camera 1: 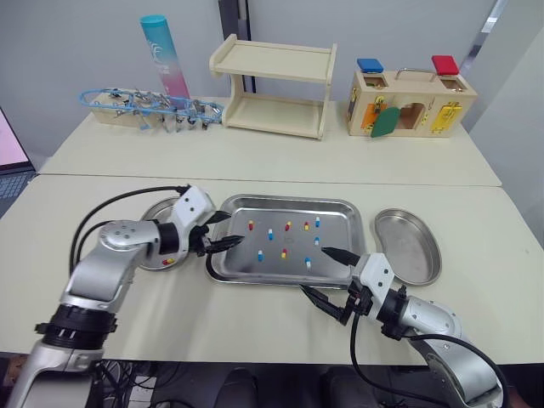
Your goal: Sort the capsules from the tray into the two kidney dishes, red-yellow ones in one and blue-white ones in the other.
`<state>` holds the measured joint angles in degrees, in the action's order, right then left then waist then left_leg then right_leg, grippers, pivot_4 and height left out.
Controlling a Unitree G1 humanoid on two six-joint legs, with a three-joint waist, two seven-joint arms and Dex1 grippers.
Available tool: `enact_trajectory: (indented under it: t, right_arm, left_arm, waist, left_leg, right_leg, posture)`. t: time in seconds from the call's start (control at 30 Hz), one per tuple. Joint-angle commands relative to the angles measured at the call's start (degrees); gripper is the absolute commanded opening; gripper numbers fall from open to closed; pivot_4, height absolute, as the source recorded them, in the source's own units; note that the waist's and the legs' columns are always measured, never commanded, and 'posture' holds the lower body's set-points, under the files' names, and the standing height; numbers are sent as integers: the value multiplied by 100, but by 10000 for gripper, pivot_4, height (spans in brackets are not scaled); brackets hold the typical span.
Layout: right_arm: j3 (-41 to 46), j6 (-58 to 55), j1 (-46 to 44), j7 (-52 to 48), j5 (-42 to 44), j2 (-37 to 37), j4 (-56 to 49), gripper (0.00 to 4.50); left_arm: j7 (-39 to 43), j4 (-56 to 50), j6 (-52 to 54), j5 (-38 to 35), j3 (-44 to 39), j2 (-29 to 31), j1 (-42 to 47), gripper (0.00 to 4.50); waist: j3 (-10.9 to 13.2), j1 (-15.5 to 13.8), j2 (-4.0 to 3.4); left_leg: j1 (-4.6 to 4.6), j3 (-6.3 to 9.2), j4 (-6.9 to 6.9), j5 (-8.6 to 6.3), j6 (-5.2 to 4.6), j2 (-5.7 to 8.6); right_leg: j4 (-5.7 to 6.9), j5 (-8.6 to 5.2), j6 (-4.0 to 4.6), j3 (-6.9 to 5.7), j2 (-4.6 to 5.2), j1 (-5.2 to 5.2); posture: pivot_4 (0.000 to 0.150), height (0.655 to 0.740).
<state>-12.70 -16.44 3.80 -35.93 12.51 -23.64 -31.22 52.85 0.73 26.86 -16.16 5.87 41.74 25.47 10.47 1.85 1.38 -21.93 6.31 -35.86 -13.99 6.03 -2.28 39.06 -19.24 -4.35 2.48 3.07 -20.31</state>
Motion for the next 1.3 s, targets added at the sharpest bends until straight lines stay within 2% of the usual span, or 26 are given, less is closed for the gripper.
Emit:
enact_trajectory:
  t: [0.03,0.17,0.4,0.67,0.77,1.03,1.3]
  right_arm:
    - [-46,-76,6,111,36,43,-285,45000]
    - [-92,-155,-19,192,30,66,-338,45000]
    - [-132,-272,-47,290,54,79,-424,45000]
    - [-136,-389,-167,345,80,98,-455,45000]
    - [-146,-403,-230,367,80,111,-432,45000]
    - [-162,-372,-357,387,55,165,-336,45000]
    - [-191,-278,-328,370,7,161,-274,45000]
  left_arm:
    - [-357,192,191,211,37,-277,345,33027]
    - [-805,590,364,390,87,-787,664,33027]
    - [-1321,1234,356,829,231,-1287,997,33027]
    - [-1485,1362,656,899,181,-1459,935,33027]
    - [-1540,1280,871,858,134,-1467,866,26846]
    - [-1446,948,1247,836,180,-1429,668,1049]
    - [-1421,593,1304,708,-51,-1405,855,314]
  waist:
    - [0,0,0]
    - [0,0,1]
    - [-1,1,1]
    - [-1,14,1]
    - [-1,14,2]
    - [-3,12,0]
    - [-3,8,0]
  left_leg:
    - [0,0,0,0,0,0]
    - [0,2,-4,0,0,0]
    - [0,3,-6,1,0,1]
    - [2,5,-6,1,0,2]
    - [3,5,-7,1,1,2]
    - [5,5,-7,1,1,2]
    - [4,5,-7,1,1,2]
  right_leg:
    - [0,0,0,0,0,1]
    - [1,0,0,-2,0,2]
    - [2,0,0,-3,0,2]
    - [2,0,-1,-2,0,3]
    - [3,0,-1,-2,1,4]
    - [3,0,-1,-2,1,6]
    - [2,0,-1,-2,1,6]
  posture:
    - [1500,7400]
    - [1500,7400]
    - [1500,7400]
    - [1500,7400]
    - [1500,7400]
    - [1500,7400]
    - [1500,7400]
